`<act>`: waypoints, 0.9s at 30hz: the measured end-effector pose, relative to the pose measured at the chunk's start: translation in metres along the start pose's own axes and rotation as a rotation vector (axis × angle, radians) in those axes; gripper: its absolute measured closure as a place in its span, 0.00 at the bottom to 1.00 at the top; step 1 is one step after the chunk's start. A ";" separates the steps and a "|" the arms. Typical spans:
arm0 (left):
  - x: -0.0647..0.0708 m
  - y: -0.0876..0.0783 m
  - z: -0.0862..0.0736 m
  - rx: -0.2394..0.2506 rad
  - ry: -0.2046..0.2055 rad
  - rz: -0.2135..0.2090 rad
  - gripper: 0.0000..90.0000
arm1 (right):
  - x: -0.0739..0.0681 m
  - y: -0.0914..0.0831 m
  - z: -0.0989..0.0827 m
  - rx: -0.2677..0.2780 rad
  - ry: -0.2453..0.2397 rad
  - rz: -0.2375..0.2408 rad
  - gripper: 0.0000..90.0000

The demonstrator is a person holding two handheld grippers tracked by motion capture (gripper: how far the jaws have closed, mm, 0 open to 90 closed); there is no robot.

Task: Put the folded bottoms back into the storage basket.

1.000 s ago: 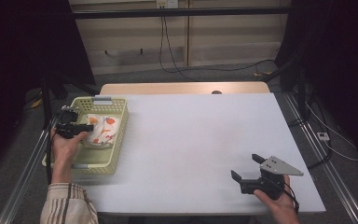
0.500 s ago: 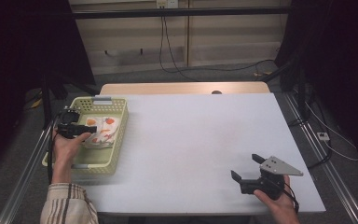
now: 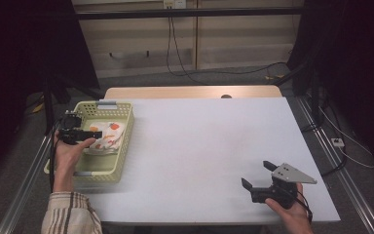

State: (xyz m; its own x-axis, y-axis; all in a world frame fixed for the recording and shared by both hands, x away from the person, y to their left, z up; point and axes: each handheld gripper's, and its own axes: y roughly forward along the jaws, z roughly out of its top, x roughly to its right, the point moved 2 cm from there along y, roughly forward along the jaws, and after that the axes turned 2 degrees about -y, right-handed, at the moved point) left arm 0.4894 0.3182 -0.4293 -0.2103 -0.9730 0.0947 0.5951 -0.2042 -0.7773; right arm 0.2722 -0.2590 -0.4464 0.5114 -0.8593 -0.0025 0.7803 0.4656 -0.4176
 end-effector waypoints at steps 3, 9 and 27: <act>-0.001 0.000 0.001 0.011 -0.003 -0.006 0.17 | 0.000 0.000 0.000 0.001 -0.002 0.000 0.03; -0.001 -0.004 0.003 0.069 -0.024 -0.029 0.12 | 0.000 0.000 0.000 0.001 0.001 -0.001 0.03; -0.005 -0.025 0.005 0.250 -0.005 -0.037 0.06 | 0.001 -0.002 -0.001 0.005 0.015 0.002 0.03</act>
State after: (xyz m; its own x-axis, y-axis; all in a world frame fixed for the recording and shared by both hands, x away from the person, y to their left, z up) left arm 0.4795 0.3277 -0.4073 -0.2317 -0.9649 0.1239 0.7603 -0.2591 -0.5957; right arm 0.2712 -0.2606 -0.4464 0.5078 -0.8613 -0.0173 0.7810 0.4687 -0.4127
